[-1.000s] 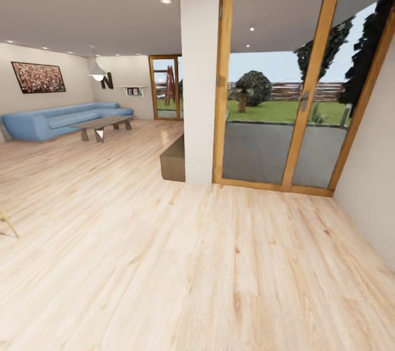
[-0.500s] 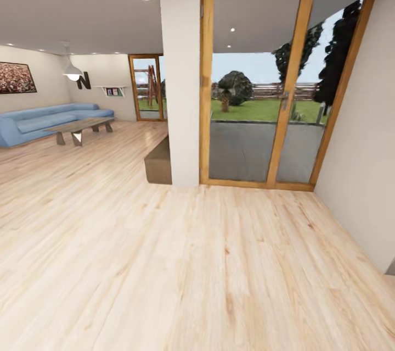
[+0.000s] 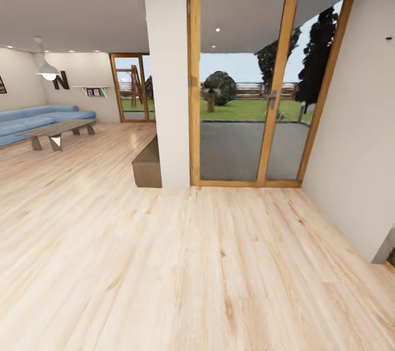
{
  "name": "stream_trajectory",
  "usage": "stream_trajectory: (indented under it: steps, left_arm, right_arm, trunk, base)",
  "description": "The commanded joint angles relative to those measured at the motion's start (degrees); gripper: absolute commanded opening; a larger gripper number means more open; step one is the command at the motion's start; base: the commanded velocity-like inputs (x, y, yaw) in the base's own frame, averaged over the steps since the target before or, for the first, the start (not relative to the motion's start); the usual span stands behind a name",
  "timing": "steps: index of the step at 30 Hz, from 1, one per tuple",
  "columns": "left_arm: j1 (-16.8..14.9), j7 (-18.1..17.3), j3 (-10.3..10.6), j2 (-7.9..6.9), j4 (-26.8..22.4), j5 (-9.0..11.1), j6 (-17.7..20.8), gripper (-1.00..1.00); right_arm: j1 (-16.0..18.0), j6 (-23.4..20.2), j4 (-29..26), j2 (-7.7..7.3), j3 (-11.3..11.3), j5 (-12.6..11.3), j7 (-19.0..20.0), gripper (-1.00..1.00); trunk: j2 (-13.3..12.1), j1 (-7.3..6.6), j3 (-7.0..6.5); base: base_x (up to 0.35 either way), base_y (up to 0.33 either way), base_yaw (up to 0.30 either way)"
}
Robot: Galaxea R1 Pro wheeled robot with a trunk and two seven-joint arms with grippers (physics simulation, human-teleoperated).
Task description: Pick up the poster from the kitchen countertop and hang it on one of the wall nails in the kitchen.
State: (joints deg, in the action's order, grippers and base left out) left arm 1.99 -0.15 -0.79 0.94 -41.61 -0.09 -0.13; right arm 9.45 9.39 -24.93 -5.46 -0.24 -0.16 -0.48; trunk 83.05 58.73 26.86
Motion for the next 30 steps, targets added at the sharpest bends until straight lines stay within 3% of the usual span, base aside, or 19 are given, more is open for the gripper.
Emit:
stream_trajectory:
  steps: [1, 30]
  left_arm:
    - [0.0, 0.0, -0.1, 0.02, -0.1, 0.0, 0.0, 1.00]
    - [0.0, 0.0, -0.1, 0.02, -0.1, 0.0, 0.0, 1.00]
  right_arm:
    - [0.0, 0.2, 0.1, 0.01, 0.0, 0.0, 0.0, 1.00]
    - [0.0, 0.2, 0.1, 0.01, 0.0, 0.0, 0.0, 1.00]
  trunk:
    - [0.0, 0.00, 0.05]
    - [0.0, 0.00, 0.05]
  base:
    - [0.014, 0.030, -0.293]
    - [0.001, 0.003, -0.299]
